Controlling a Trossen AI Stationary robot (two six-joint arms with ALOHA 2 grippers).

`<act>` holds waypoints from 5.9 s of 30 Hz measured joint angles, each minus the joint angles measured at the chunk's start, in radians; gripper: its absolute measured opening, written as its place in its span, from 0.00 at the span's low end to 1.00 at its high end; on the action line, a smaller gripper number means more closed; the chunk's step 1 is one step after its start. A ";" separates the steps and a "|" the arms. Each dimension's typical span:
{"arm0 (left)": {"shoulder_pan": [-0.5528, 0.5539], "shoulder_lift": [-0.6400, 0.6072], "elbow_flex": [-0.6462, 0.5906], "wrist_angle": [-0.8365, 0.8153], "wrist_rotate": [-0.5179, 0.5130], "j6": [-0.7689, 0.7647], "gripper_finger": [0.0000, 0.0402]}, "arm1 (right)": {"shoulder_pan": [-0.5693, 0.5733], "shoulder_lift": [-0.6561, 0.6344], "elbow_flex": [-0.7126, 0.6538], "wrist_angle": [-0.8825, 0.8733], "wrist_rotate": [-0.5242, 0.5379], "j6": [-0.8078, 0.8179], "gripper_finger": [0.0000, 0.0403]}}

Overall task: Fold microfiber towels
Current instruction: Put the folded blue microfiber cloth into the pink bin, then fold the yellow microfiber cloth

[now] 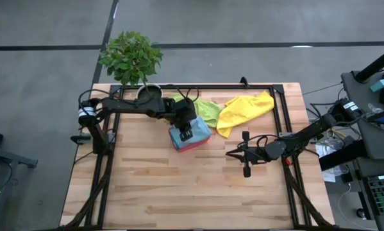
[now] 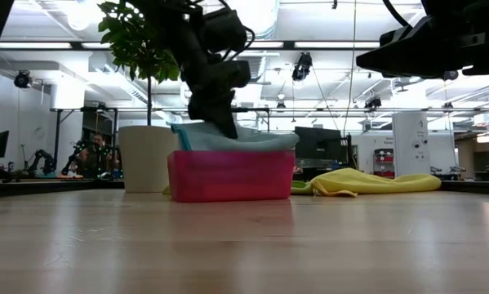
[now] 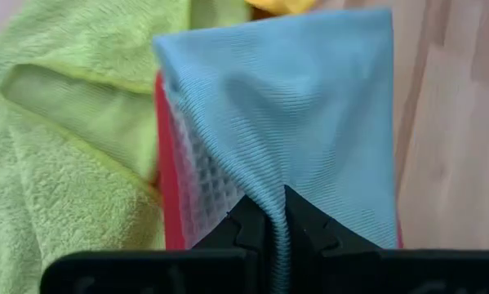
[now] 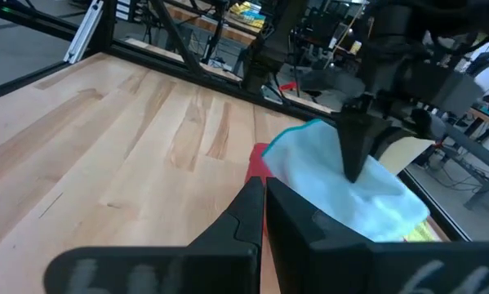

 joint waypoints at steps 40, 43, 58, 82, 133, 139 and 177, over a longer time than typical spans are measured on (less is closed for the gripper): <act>-0.088 -0.160 -0.205 0.062 -0.005 0.285 0.28 | -0.526 0.481 0.555 -0.390 -0.167 0.207 0.02; -0.080 -0.159 -0.237 0.079 -0.006 0.284 0.22 | -0.561 0.572 0.614 -0.425 -0.167 0.228 0.02; -0.080 -0.159 -0.317 0.095 -0.007 0.231 0.10 | -0.599 0.742 0.791 -0.594 -0.202 0.223 0.02; -0.121 -0.153 -0.299 0.150 0.066 0.203 0.10 | -0.597 0.518 0.797 -0.987 -0.539 0.251 0.02; -0.050 -0.135 -0.302 0.134 -0.191 0.282 0.10 | -0.684 0.683 0.889 -0.936 -0.426 0.174 0.02; -0.049 -0.075 -0.301 0.142 -0.191 0.232 0.10 | -0.682 0.739 0.891 -0.916 -0.433 0.180 0.02; -0.216 -0.308 -0.297 0.228 -0.195 0.212 0.10 | -0.704 0.416 0.874 -1.532 -0.351 0.321 0.12</act>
